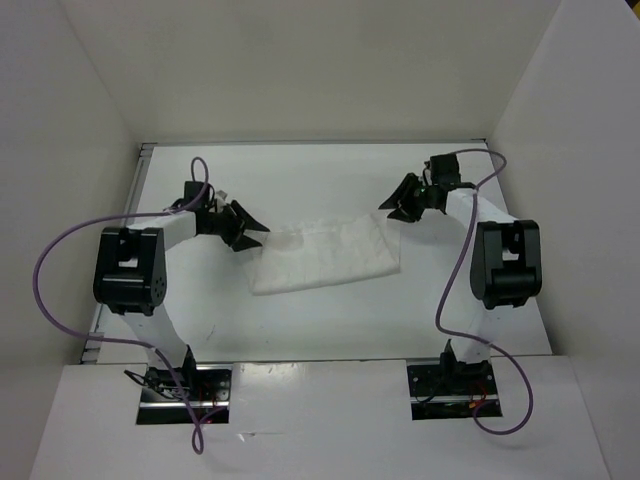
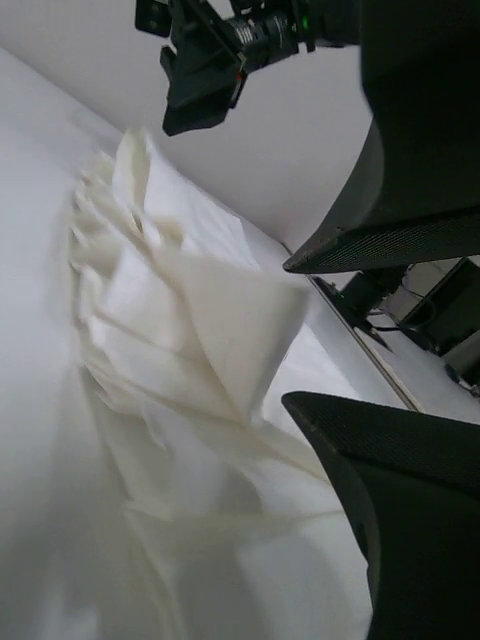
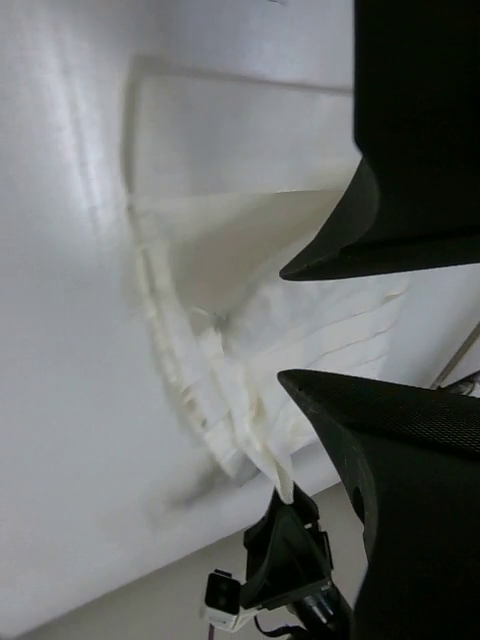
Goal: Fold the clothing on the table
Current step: Fold the skirt
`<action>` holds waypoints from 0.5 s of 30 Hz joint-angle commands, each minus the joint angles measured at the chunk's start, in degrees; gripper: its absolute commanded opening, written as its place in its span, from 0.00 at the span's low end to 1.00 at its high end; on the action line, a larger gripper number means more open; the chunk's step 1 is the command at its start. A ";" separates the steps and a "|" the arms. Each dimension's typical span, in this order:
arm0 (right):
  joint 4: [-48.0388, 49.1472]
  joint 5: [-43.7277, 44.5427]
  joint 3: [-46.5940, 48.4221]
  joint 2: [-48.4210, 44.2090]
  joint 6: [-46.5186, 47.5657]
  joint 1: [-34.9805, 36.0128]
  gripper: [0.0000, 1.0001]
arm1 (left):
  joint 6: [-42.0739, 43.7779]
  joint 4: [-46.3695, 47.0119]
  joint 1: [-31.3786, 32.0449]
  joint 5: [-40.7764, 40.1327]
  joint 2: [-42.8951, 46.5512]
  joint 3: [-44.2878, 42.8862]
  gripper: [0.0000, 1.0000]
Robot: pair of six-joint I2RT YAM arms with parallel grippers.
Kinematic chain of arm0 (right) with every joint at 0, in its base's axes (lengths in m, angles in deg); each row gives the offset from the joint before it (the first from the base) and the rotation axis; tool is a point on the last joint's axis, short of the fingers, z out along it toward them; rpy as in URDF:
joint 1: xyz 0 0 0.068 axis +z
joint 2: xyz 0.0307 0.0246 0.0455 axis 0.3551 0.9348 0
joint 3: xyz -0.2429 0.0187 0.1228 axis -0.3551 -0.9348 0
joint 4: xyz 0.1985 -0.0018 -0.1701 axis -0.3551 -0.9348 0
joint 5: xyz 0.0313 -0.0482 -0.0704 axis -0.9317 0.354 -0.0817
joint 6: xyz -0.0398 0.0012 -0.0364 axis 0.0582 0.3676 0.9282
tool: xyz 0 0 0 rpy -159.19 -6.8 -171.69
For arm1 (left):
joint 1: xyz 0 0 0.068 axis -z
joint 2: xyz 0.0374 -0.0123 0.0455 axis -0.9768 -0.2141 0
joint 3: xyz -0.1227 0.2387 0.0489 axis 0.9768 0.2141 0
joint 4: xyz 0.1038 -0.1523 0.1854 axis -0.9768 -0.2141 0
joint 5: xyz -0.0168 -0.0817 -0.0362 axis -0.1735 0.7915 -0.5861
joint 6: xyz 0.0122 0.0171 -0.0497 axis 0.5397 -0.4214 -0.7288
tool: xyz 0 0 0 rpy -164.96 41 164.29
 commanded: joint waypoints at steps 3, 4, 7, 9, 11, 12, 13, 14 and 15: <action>10.11 0.88 4.68 -7.82 -1.25 -1.16 0.47 | -5.56 6.22 -3.51 0.25 5.45 -7.93 0.59; 8.27 2.89 4.69 -9.31 -0.19 -1.16 0.47 | -4.59 4.91 -3.52 0.25 6.59 -7.94 0.59; 0.00 6.68 4.17 -15.46 3.15 -0.64 0.52 | -0.11 -0.02 -3.52 -3.17 11.60 -6.64 0.59; -4.92 9.15 1.80 -19.58 4.64 -0.11 0.52 | 2.18 -2.38 -3.52 -3.80 14.95 -4.44 0.59; -9.13 9.76 -0.22 -22.49 5.27 -0.11 0.54 | 5.15 -3.10 -3.52 -5.11 17.32 -0.59 0.58; -10.02 10.64 -0.93 -23.29 5.96 -0.11 0.60 | 6.39 -5.11 -2.48 -5.98 17.33 0.31 0.56; -10.03 10.65 -2.24 -24.00 5.97 -0.11 0.60 | 7.79 -5.13 -1.94 -5.99 17.33 1.19 0.56; -10.56 10.65 -2.25 -24.00 5.97 -0.11 0.60 | 9.37 -6.17 -1.33 -5.21 17.33 1.89 0.54; -10.56 10.13 -3.04 -24.70 6.58 -0.11 0.60 | 12.09 -6.18 -0.80 -3.72 16.20 2.42 0.53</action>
